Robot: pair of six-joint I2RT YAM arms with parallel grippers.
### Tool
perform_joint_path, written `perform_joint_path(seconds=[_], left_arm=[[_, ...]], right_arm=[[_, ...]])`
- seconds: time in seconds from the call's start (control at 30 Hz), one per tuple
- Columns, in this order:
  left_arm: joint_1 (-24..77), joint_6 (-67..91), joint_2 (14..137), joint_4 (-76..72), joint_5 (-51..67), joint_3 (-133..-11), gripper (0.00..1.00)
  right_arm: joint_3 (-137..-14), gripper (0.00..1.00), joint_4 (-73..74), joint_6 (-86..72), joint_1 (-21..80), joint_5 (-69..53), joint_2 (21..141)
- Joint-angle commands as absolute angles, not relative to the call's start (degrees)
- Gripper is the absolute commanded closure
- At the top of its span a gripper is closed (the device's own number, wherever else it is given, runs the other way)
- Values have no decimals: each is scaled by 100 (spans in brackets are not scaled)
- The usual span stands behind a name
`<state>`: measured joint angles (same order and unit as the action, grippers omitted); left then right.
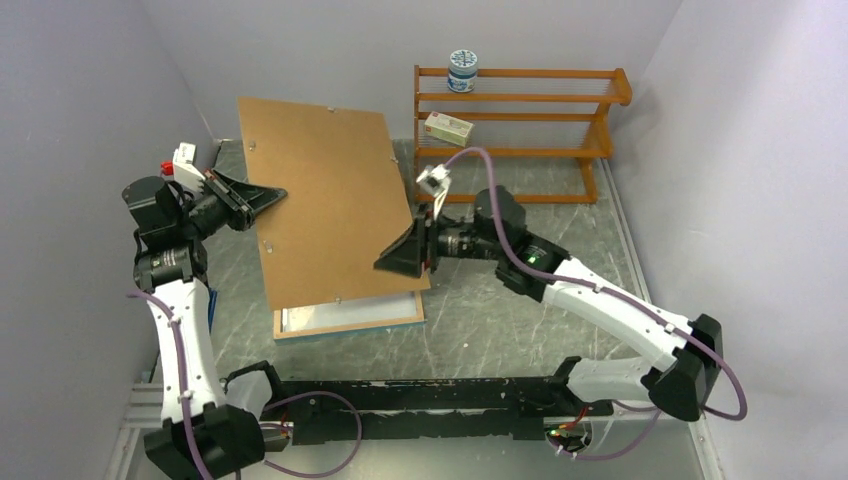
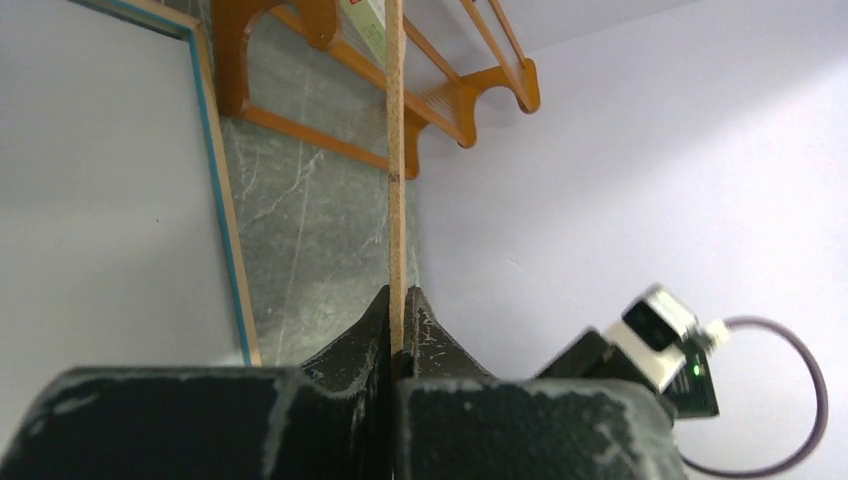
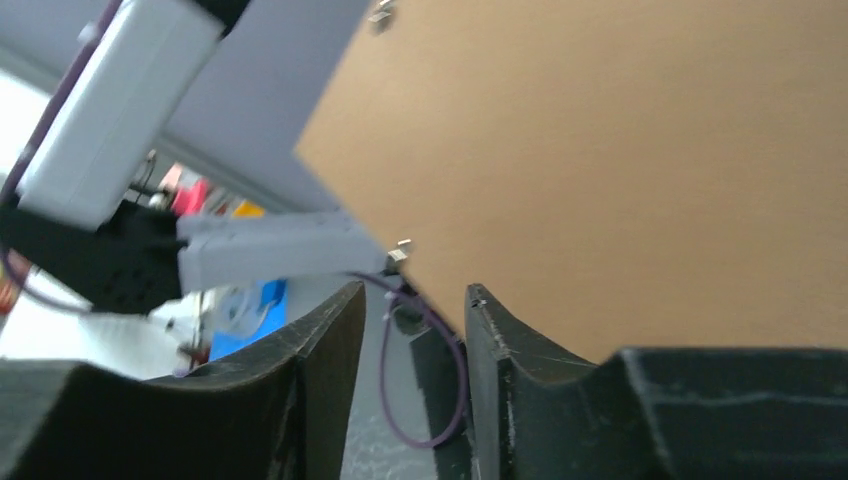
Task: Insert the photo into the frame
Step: Adjust the photo frame item.
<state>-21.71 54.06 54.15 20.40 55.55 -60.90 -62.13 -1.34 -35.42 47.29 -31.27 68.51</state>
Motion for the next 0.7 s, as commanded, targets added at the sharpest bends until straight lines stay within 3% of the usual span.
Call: perform_joint_path(seconds=[0.0,0.1,0.3,0.67], left_arm=[[-2243,6159,5612,727,5737,-5868,97],[-2258,6468,5815,160,5855,-5695,97],[-2259,7016,6091,-908,6083,-5392,97],[-2259,7059,6109,-992,6293,-5336,98]], right_arm=[[-6711,59,-470,-2990,5322,-3656,7068],[-6922,65,-340,-2747,5675,-3755,7273],[-7469,69,305,-2414,6158,-3496,7832],[-8633,69,1378,-2311,6668,-2498,9044]])
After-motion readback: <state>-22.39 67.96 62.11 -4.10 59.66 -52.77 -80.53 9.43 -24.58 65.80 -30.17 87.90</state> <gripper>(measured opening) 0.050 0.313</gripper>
